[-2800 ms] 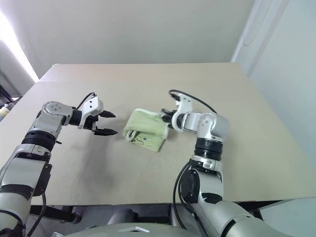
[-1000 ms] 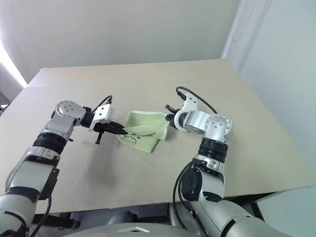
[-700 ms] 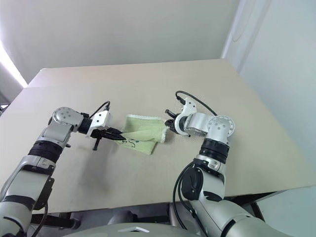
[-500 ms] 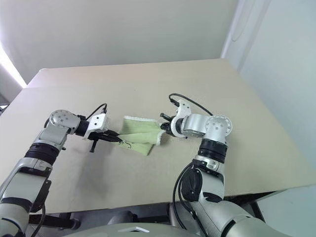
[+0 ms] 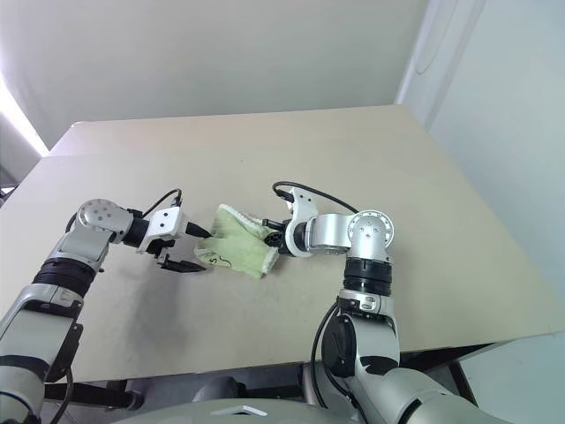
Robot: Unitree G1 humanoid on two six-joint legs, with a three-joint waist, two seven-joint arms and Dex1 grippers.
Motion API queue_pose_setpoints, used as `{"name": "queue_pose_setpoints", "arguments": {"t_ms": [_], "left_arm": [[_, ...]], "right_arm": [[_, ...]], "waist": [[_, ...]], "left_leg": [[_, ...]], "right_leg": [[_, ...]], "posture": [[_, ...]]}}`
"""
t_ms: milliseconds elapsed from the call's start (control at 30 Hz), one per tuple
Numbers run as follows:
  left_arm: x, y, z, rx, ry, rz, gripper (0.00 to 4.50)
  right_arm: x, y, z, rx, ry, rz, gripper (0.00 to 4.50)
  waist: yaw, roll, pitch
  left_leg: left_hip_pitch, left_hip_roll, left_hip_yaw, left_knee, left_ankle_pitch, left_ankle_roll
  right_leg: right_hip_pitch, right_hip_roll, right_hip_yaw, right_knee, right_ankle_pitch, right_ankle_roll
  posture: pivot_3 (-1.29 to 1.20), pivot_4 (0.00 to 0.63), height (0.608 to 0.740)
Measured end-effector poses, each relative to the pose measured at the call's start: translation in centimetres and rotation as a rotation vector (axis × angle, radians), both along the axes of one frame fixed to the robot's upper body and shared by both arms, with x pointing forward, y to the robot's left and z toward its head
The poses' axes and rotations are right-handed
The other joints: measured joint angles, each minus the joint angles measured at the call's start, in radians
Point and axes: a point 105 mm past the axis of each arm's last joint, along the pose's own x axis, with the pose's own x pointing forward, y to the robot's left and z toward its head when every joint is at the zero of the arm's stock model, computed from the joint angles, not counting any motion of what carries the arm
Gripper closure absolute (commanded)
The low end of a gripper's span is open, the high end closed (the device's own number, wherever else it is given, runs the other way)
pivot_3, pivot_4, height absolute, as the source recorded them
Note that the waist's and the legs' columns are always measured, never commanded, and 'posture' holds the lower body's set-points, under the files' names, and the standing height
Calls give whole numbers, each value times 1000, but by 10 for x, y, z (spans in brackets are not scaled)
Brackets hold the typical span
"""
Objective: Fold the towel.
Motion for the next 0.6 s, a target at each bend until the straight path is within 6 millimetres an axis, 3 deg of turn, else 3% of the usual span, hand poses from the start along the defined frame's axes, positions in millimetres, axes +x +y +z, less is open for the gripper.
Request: {"name": "queue_pose_setpoints", "arguments": {"t_ms": [100,233,367,600], "left_arm": [[-1,4,1,8,4,1,491],[-2,4,1,10,10,-2,491],[-4,7,1,20,18,-9,491],[-9,10,-4,26,37,-12,491]], "right_arm": [[0,2,0,-20,-26,8,3850],[-3,5,-2,-32,-47,26,2389],[5,6,8,-26,-132,-6,1015],[9,7,25,24,-284,-20,1015]], "waist": [[1,0,0],[1,0,0],[1,0,0],[1,0,0]], "left_leg": [[0,0,0,0,0,0],[0,0,0,0,0,0],[0,0,0,0,0,0],[-1,1,0,0,0,0]], "right_leg": [[0,0,0,0,0,0],[0,0,0,0,0,0],[0,0,0,0,0,0],[0,0,0,-1,0,0]], "posture": [[0,0,712],[0,0,712],[0,0,712],[0,0,712]]}}
